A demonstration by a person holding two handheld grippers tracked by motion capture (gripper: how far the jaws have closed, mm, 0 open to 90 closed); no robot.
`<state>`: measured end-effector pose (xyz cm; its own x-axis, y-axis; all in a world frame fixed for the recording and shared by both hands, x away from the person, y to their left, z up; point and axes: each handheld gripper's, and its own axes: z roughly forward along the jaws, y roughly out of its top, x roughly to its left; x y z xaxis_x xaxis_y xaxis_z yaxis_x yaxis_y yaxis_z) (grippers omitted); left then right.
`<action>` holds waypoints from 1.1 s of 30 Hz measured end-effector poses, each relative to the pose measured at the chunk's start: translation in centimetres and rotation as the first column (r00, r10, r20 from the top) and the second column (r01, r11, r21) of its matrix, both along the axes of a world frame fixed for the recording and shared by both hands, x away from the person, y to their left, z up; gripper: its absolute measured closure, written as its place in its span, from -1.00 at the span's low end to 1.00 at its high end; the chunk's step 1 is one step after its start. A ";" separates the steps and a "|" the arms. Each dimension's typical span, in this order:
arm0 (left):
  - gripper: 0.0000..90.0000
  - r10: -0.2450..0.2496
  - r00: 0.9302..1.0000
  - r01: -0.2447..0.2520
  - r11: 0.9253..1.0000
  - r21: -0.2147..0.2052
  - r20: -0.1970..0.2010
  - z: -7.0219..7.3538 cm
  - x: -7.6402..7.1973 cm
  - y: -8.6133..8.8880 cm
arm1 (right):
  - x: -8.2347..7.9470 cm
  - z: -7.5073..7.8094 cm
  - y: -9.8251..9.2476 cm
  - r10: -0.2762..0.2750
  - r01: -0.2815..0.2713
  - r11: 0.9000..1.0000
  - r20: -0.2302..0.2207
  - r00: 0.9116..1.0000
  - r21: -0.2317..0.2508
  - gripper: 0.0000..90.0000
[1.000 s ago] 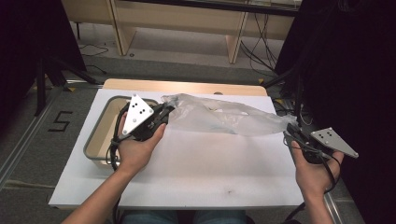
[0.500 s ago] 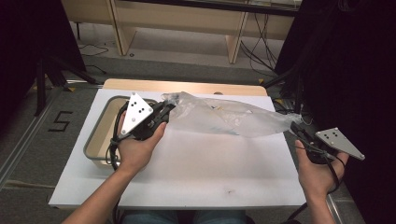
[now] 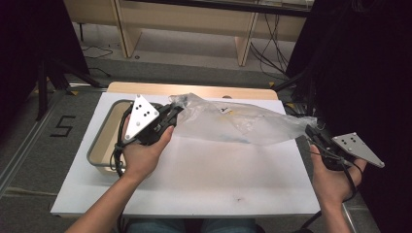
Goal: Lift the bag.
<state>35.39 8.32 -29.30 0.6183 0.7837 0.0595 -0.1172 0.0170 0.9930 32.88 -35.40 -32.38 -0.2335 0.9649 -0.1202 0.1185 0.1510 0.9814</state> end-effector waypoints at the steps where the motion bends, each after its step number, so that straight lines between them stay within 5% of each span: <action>1: 0.97 -0.002 1.000 0.002 1.000 0.002 0.001 0.1 0.0 0.0 | 0.0 0.1 0.0 -0.001 0.001 1.000 0.004 1.000 0.000 0.99; 33: 0.97 0.013 1.000 -0.013 1.000 -0.009 0.027 0.4 0.1 -0.1 | 0.0 0.2 -0.2 -0.002 0.002 1.000 0.003 1.000 0.012 0.99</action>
<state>35.53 8.26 -28.88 0.6062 0.7923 0.0686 -0.1439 0.0245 0.9893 32.88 -35.59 -32.18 -0.2309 0.9668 -0.1093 0.1155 0.1387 0.9836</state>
